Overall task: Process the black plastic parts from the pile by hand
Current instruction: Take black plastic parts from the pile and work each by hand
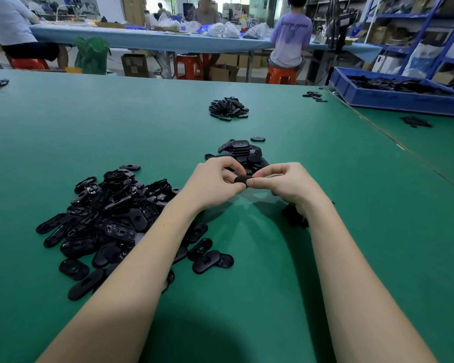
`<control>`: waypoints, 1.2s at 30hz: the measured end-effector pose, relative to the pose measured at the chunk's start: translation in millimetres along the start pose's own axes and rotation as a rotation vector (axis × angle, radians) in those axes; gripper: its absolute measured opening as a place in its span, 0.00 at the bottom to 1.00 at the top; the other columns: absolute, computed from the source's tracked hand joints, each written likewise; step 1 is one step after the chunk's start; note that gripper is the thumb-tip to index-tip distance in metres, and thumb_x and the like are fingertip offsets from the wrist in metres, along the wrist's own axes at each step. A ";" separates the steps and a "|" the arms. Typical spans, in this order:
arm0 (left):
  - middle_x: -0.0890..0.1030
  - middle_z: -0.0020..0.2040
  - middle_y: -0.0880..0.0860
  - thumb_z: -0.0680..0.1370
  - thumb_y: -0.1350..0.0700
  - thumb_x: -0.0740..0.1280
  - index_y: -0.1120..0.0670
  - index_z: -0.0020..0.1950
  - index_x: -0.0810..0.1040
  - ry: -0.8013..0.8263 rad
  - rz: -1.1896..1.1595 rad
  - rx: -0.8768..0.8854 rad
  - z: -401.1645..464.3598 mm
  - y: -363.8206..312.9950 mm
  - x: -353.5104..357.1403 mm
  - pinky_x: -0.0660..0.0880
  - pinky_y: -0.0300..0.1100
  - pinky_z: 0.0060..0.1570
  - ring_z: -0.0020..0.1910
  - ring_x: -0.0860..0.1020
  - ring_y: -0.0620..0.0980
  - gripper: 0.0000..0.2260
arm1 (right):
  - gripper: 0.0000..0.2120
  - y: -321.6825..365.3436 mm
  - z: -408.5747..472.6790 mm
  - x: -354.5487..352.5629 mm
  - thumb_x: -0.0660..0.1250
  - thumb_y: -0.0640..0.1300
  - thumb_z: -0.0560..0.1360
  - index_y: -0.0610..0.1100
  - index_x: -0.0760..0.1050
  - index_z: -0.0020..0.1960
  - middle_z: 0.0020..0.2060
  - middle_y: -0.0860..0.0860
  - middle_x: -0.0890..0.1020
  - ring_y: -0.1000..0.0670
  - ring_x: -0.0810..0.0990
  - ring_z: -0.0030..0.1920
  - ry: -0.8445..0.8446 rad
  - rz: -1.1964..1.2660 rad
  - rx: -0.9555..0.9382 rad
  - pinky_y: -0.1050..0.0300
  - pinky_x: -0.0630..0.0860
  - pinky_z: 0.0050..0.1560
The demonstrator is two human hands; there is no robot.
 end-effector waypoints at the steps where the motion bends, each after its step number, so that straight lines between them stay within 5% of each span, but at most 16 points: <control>1: 0.84 0.36 0.44 0.75 0.55 0.72 0.45 0.47 0.81 -0.005 0.048 -0.001 0.1 -0.9 0.2 0.69 0.26 0.35 0.34 0.77 0.35 0.05 | 0.10 1.2 -0.5 0.7 0.84 0.52 0.64 0.50 0.86 0.39 0.27 0.60 0.79 0.60 0.71 0.27 0.002 -0.002 -0.018 0.62 0.66 0.32; 6: 0.81 0.40 0.43 0.76 0.49 0.70 0.38 0.40 0.78 -0.071 0.253 -0.026 1.2 -3.2 -1.8 0.78 0.44 0.49 0.45 0.80 0.46 0.06 | 0.11 8.2 -0.2 2.6 0.83 0.54 0.64 0.51 0.84 0.37 0.28 0.59 0.81 0.61 0.76 0.30 -0.014 -0.073 -0.089 0.68 0.68 0.29; 17: 0.81 0.38 0.45 0.75 0.50 0.73 0.40 0.38 0.80 -0.040 0.204 -0.043 3.3 0.8 -4.2 0.80 0.49 0.52 0.43 0.80 0.48 0.07 | 0.08 7.7 2.8 7.6 0.80 0.51 0.67 0.50 0.84 0.36 0.28 0.57 0.81 0.60 0.74 0.28 -0.024 -0.109 -0.111 0.70 0.68 0.27; 22: 0.81 0.37 0.46 0.75 0.51 0.73 0.41 0.38 0.80 -0.043 0.208 -0.020 5.6 2.2 -4.2 0.78 0.43 0.47 0.39 0.78 0.46 0.08 | 0.07 8.2 1.7 11.0 0.80 0.48 0.68 0.49 0.83 0.36 0.28 0.55 0.81 0.61 0.73 0.26 -0.036 -0.081 -0.143 0.72 0.66 0.26; 28: 0.78 0.33 0.47 0.75 0.54 0.74 0.43 0.42 0.82 -0.007 0.170 0.005 5.7 1.4 -5.9 0.66 0.25 0.30 0.32 0.73 0.40 0.06 | 0.06 8.7 0.0 12.5 0.79 0.47 0.68 0.48 0.83 0.36 0.27 0.56 0.81 0.61 0.73 0.25 -0.042 -0.079 -0.163 0.73 0.66 0.27; 36: 0.85 0.40 0.49 0.75 0.53 0.75 0.44 0.45 0.84 -0.010 0.155 -0.014 5.3 4.5 -7.8 0.67 0.23 0.31 0.42 0.81 0.46 0.04 | 0.05 11.7 -2.9 12.3 0.79 0.46 0.69 0.48 0.83 0.37 0.28 0.56 0.83 0.61 0.75 0.26 -0.041 -0.094 -0.186 0.73 0.68 0.27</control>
Point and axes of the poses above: each hand's wrist, its own z-axis towards the middle knuckle, its own x-axis out of the palm, y = z × x, the point moved 7 cm from there along z, towards the middle knuckle
